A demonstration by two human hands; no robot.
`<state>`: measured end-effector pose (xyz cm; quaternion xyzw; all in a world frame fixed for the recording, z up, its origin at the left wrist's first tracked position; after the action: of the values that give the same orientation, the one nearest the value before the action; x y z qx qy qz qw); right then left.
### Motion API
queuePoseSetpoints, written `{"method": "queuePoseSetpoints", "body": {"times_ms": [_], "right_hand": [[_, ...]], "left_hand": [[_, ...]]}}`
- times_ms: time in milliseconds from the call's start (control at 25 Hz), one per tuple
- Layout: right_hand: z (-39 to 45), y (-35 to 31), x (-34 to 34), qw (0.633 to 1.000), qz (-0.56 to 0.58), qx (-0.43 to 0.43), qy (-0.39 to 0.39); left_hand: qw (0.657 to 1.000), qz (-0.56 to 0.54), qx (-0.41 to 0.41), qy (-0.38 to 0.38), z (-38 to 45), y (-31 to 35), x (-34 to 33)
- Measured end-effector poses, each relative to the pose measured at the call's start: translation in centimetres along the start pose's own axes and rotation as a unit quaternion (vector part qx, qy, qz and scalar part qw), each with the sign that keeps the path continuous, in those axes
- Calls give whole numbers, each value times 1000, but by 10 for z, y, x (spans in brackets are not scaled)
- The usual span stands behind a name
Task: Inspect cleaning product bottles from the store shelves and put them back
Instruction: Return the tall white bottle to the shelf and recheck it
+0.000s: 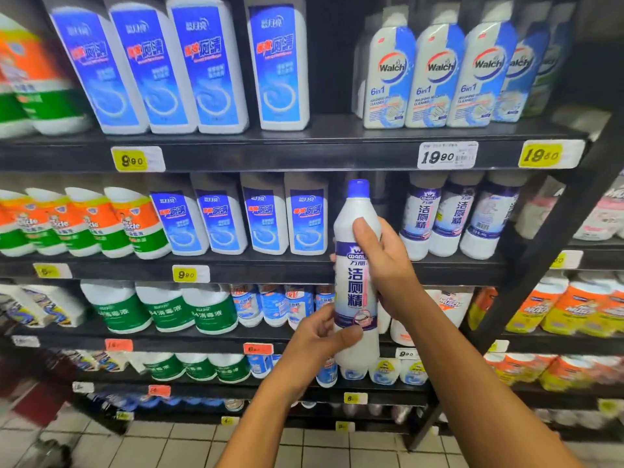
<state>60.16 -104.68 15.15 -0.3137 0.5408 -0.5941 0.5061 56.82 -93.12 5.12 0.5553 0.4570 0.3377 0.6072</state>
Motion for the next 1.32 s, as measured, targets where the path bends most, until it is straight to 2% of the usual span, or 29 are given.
{"method": "queuePoseSetpoints", "body": {"times_ms": [160, 240, 400, 520, 680, 800, 880, 960, 1080, 1160, 1200, 1320], "right_hand": [[-1, 9, -4, 988, 36, -148, 14], [-5, 10, -9, 981, 65, -184, 4], [-15, 12, -14, 975, 110, -195, 10], [-23, 12, -15, 959, 192, -206, -7], [-38, 7, -17, 951, 246, -184, -42], [-44, 5, -14, 963, 220, -148, -45], [-44, 1, 0, 972, 197, -127, -20], [-44, -10, 20, 983, 157, -97, 9], [-42, -26, 55, 993, 81, -47, 74], [-41, -30, 76, 989, 76, -38, 119], [-41, -31, 85, 987, 77, -42, 132], [-37, -30, 99, 987, 91, -71, 111]], "left_hand": [[1000, -1, 14, -4, -11, 14, 6], [1000, 1, 17, -9, -16, 21, 6], [999, -4, 25, -24, -26, 25, 8], [992, -98, 73, -39, -33, 16, 11], [945, -270, 140, -124, -47, 11, -12], [925, -310, 155, -155, -51, 6, -27], [925, -304, 156, -167, -50, 4, -35], [941, -262, 145, -158, -47, -1, -39], [987, -107, 95, -70, -37, -7, -41], [999, 6, 40, -15, -34, -4, -48], [999, 26, 21, -4, -33, -2, -54], [998, -58, 19, -19, -33, 4, -74]]}}
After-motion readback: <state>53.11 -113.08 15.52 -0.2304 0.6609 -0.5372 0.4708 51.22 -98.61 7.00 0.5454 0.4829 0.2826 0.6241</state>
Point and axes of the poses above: each hand's wrist, its own z-axis towards the middle knuckle, its own x-axis out of the back of the hand, y = z × x, the point moved 8 cm from there along z, towards the middle knuckle, and after that the axes turned 10 degrees about y, right-handed, at the moved point
